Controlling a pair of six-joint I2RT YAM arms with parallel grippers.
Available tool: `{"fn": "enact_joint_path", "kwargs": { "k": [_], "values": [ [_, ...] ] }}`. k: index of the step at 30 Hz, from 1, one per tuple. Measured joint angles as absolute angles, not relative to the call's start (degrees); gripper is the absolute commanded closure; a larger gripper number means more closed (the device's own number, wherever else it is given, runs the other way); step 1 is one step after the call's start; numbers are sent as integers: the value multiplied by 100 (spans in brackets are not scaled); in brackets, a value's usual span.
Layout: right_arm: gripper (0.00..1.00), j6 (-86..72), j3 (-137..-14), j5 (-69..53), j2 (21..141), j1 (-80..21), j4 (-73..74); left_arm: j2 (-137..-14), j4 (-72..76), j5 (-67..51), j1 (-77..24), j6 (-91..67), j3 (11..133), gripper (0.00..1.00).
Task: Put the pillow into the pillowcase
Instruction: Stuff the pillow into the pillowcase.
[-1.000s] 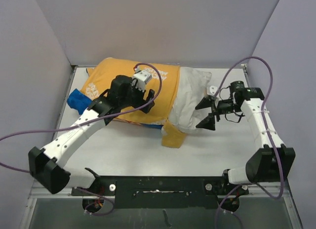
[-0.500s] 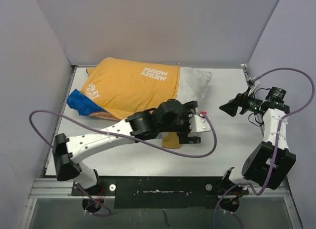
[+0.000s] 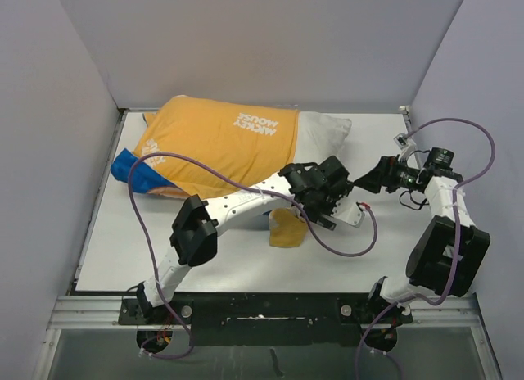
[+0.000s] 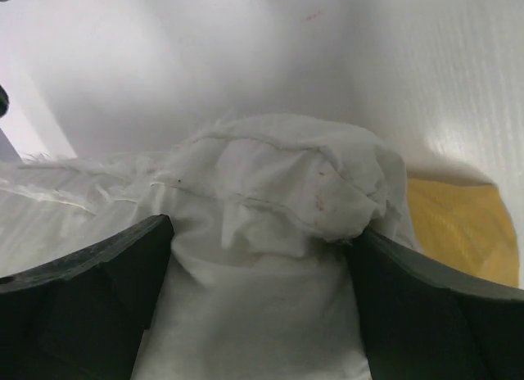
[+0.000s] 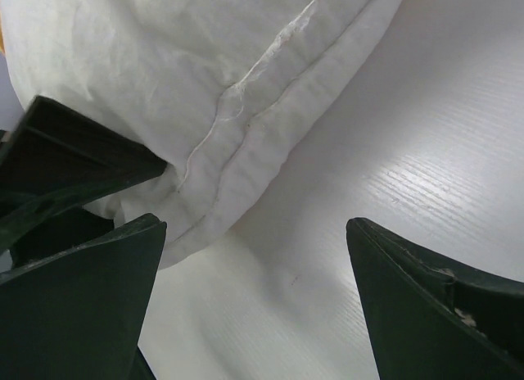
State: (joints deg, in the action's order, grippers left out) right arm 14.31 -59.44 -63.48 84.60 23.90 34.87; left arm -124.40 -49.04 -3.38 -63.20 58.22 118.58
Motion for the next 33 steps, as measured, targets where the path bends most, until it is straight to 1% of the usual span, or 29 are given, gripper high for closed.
{"fn": "enact_joint_path", "kwargs": {
  "k": [1,2,7,12,15,20,23,26,28,30,33],
  "values": [
    [2,1428,-5937,-6344,8468,2359,3481,-12516,-4958,-331,-6274,5817,11924,96],
    [2,1402,-5916,-6340,8488,2322,3446,-12580,-5006,-325,-6226,5789,11990,100],
    [2,1194,-5789,-6364,8604,2241,3242,-12687,-4982,-191,-6023,5426,12287,100],
    [2,897,-5575,-6549,8753,2241,2921,-12687,-4834,150,-5955,4497,13288,100],
    [2,792,-5537,-6781,8621,2241,2731,-12682,-4405,456,-5867,3918,14025,100],
    [2,1068,-5787,-7236,7723,2272,2624,-12678,-3485,860,-5728,3223,14864,100],
    [2,1166,-6230,-7522,7435,2279,2497,-12639,-2814,989,-5745,2995,15028,100],
    [2,985,-6278,-7535,7404,2095,2130,-12626,-2279,1041,-5789,2810,15122,100],
    [2,554,-6029,-7419,7546,1754,1621,-12626,-2067,1052,-5817,2703,15200,100],
    [2,-196,-5610,-7293,7782,1483,860,-12626,-1938,1052,-5835,2582,15323,100],
    [2,-1887,-4982,-7024,8438,1186,-757,-12606,-1826,1039,-5835,2394,15450,100]
  ]
}}
